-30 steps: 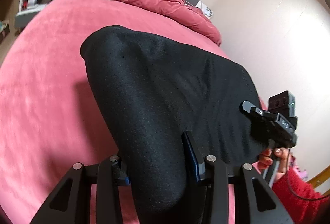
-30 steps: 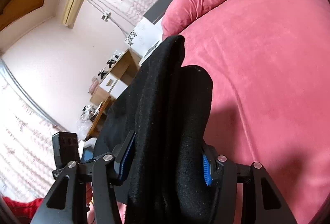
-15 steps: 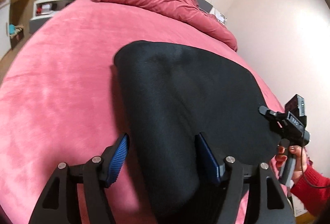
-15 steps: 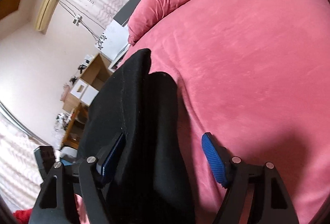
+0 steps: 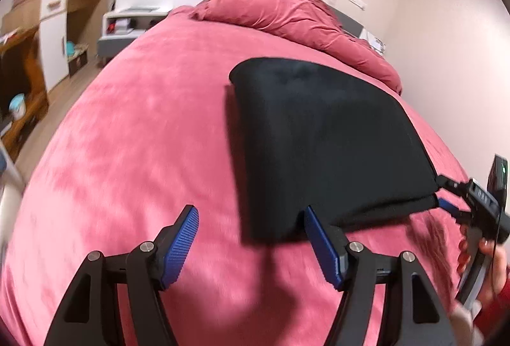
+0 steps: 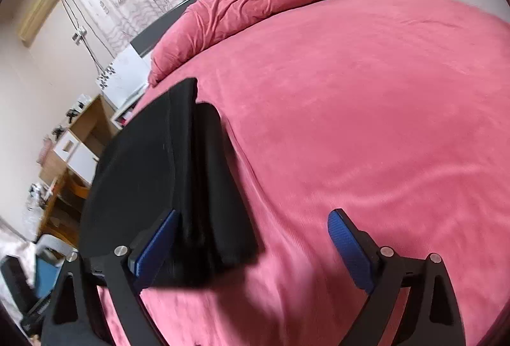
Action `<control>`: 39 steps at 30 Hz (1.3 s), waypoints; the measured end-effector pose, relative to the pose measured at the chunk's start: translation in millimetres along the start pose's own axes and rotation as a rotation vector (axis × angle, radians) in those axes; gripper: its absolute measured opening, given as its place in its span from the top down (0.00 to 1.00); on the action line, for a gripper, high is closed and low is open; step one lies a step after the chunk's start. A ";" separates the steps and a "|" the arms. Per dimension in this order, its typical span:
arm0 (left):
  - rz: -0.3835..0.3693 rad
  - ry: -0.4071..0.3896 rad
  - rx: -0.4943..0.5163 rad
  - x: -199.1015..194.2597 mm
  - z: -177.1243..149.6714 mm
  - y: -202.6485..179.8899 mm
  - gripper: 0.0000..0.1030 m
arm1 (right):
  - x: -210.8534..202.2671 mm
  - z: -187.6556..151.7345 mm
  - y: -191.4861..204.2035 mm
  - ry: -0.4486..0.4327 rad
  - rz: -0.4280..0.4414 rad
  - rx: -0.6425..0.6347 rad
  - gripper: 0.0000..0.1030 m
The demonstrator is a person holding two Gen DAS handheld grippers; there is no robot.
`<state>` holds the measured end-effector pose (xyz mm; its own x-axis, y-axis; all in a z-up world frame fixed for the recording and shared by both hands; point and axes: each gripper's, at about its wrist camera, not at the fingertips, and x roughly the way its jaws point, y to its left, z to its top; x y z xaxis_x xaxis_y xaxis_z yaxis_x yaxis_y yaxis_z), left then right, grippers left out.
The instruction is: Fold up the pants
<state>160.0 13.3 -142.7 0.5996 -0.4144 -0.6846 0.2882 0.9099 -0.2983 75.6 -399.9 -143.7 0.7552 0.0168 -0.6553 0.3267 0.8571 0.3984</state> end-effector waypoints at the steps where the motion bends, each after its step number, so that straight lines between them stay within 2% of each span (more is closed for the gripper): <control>1: 0.010 0.023 -0.007 2.2 -4.6 -2.7 0.32 | -5.4 -5.2 2.1 0.003 -0.009 -0.005 0.03; 4: 0.044 0.097 0.014 2.3 -28.0 -11.2 0.32 | -13.2 -28.1 15.7 0.037 -0.062 -0.059 0.00; 6: 0.054 0.118 0.042 2.2 -42.1 -19.5 0.32 | -16.9 -43.7 27.8 0.056 -0.101 -0.106 0.00; 10: 0.097 0.075 0.097 -14.2 -64.5 -35.2 0.32 | -27.1 -73.2 51.4 0.050 -0.134 -0.188 0.00; 18: 0.187 -0.007 0.058 -57.4 -73.4 -44.5 0.32 | -67.8 -103.0 85.0 -0.047 -0.161 -0.236 0.00; 25: 0.218 -0.082 0.078 -90.7 -70.6 -57.5 0.32 | -98.7 -115.7 107.4 -0.090 -0.156 -0.271 0.00; 28: 0.223 -0.094 0.095 -98.5 -71.0 -64.8 0.32 | -105.1 -116.9 110.6 -0.106 -0.152 -0.295 0.00; 32: 0.189 -0.071 0.082 -98.4 -72.7 -64.5 0.32 | -115.2 -120.7 120.5 -0.150 -0.182 -0.364 0.00; 39: 0.212 -0.110 0.130 -108.4 -81.5 -74.6 0.32 | -123.5 -124.3 124.3 -0.184 -0.184 -0.404 0.00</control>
<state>12.6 -8.2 -100.4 0.7324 -0.2208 -0.6441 0.2366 0.9695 -0.0634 -47.7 -231.4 -93.0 0.8057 -0.2138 -0.5523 0.2446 0.9695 -0.0185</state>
